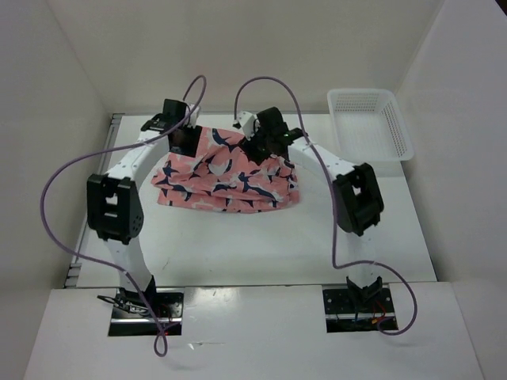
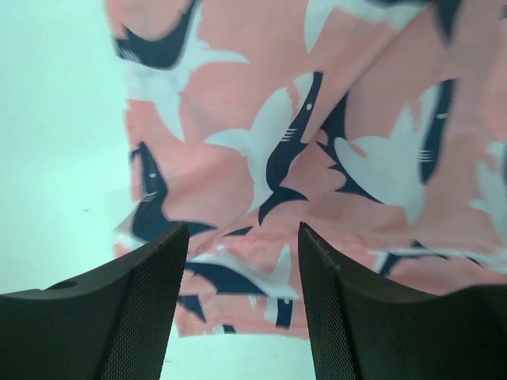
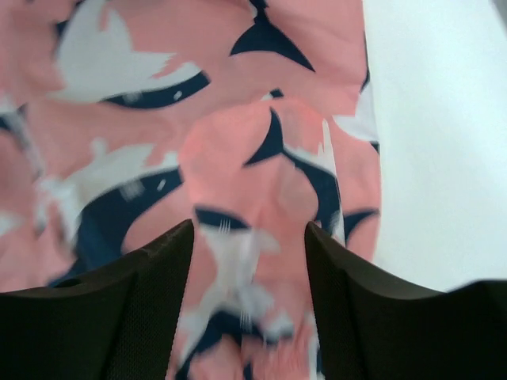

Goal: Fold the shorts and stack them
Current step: Fold the shorts

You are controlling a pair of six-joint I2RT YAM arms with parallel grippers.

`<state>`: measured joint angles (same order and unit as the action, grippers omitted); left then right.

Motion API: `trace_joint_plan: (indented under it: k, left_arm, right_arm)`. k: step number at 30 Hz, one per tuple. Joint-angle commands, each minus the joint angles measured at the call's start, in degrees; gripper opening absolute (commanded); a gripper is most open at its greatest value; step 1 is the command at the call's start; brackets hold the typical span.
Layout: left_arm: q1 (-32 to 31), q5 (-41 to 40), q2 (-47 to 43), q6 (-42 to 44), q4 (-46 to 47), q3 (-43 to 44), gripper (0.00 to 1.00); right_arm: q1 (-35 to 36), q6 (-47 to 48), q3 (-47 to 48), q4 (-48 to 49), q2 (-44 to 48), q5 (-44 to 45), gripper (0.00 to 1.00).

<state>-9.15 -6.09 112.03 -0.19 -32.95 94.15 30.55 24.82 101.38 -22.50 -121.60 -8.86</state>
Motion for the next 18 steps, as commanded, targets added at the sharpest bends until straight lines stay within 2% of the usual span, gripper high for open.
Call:
trace_joint_plan:
  k: [1,2,4,7,8,14,18]
  left_arm:
    - [1.8,2.6,-11.4,0.2,-4.0,-4.0,0.65]
    - [3.8,2.6,-12.4,0.2,-4.5,-5.8,0.65]
    - [7.5,2.6,-13.9,0.2,-4.5,-11.7,0.64]
    - [12.0,5.5,-13.4,0.2,-4.5,-14.1,0.64]
    - [14.7,8.3,-12.8,0.2,-4.5,-14.1,0.64]
    - [21.1,17.5,-9.0,0.2,-0.5,-11.9,0.64]
    - [21.8,20.3,-5.6,0.2,1.7,-12.4,0.62]
  right_arm:
    - [1.3,3.2,-6.3,-0.1,16.1,-1.1,0.58]
    - [1.3,4.8,-11.9,-0.7,18.6,-1.1,0.56]
    - [1.3,7.9,-17.2,-1.5,24.5,-1.1,0.51]
    - [1.9,7.9,-25.9,-2.6,27.6,-1.1,0.51]
    - [2.4,7.9,-27.3,-1.4,27.6,-1.1,0.51]
    - [3.5,7.9,-32.2,1.2,28.3,0.0,0.54]
    - [3.5,7.9,-34.4,2.7,27.7,0.0,0.56]
